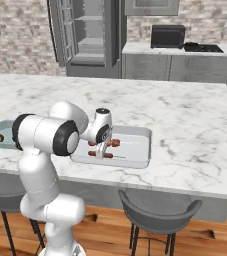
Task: Place the cold items (mushroom and squash) from the fridge in one tupperware on the dining counter. Place the warm items (kebab skewer and hot dog) in the stove area in another tupperware.
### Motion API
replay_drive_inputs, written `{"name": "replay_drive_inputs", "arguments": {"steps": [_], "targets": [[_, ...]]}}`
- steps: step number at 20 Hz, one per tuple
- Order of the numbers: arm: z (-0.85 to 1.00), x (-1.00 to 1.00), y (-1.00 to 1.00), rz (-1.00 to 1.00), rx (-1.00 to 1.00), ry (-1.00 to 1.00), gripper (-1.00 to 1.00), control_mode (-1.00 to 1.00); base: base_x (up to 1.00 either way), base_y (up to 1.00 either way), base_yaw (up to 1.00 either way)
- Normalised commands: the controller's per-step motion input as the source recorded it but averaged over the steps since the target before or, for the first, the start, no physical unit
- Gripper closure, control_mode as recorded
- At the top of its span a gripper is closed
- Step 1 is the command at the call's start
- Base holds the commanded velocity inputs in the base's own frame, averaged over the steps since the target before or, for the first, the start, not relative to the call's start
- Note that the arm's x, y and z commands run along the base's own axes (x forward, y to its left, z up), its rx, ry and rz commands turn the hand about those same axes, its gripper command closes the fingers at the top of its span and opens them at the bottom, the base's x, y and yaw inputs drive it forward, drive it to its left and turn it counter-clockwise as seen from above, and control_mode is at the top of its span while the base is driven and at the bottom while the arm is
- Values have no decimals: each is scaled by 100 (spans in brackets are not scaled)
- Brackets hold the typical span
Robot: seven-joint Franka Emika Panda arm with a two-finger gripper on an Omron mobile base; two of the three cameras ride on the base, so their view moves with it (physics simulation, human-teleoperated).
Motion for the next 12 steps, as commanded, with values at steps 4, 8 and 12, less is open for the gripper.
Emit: {"name": "replay_drive_inputs", "arguments": {"steps": [4, 8, 12], "targets": [[28, -25, 0, 0, 0, -2, -100, -100, 0, 0, 0], [63, -39, 0, -1, 0, 0, -100, -100, 0, 0, 0], [74, -40, 0, -4, 0, 0, -100, -100, 0, 0, 0]]}}
